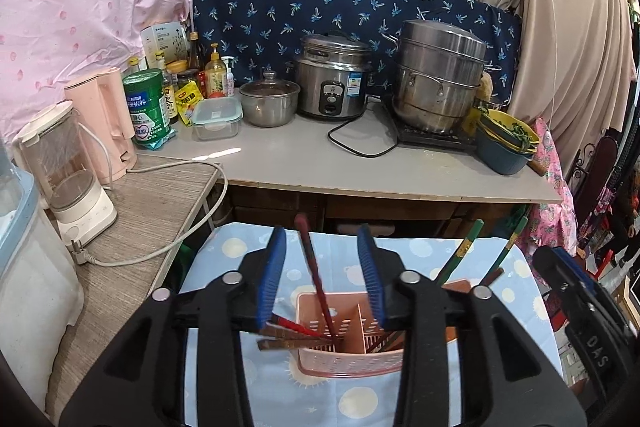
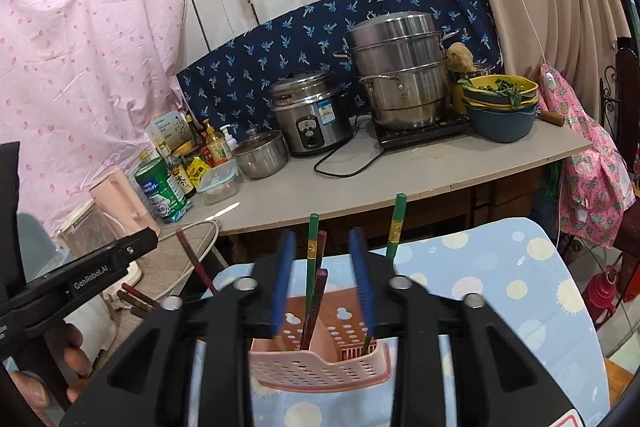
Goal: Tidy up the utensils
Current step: 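Lower both chopsticks into the pink basket and open both tools, then move both open tools back over the last two red chopsticks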
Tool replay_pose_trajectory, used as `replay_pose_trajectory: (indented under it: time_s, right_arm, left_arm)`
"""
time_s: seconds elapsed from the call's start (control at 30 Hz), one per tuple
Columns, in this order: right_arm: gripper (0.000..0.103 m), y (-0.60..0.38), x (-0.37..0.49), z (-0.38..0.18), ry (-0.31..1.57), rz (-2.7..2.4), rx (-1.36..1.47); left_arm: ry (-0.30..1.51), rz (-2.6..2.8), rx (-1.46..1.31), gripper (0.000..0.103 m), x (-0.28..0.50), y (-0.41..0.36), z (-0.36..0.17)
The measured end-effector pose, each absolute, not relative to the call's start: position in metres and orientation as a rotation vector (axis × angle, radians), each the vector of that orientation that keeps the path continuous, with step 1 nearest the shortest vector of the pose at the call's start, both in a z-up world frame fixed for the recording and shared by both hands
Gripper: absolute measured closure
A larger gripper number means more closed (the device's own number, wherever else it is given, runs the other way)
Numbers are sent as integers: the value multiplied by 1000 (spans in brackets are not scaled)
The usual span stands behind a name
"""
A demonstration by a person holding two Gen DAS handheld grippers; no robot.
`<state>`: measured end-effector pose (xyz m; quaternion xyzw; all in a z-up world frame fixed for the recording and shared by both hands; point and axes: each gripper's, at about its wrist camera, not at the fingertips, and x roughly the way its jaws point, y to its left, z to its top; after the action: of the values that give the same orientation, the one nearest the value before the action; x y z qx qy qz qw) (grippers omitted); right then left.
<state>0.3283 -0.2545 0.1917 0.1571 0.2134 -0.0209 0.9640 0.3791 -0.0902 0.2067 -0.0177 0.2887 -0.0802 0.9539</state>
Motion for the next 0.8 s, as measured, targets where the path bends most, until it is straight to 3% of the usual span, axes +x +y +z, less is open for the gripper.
replay_pose_trajectory:
  time_s: [0.47, 0.57, 0.63, 0.8]
  right_arm:
    - [57, -243, 271, 194, 414, -43, 291]
    - [54, -238, 257, 191, 418, -43, 286]
    - [49, -235, 248, 186, 426, -46, 285]
    - [48, -227, 223, 172, 454, -46, 285]
  left_arm:
    - [602, -157, -14, 63, 341, -86, 201]
    - [600, -155, -16, 55, 329, -82, 200]
    - [597, -156, -11, 55, 319, -80, 197]
    - [611, -158, 13, 54, 294, -76, 184]
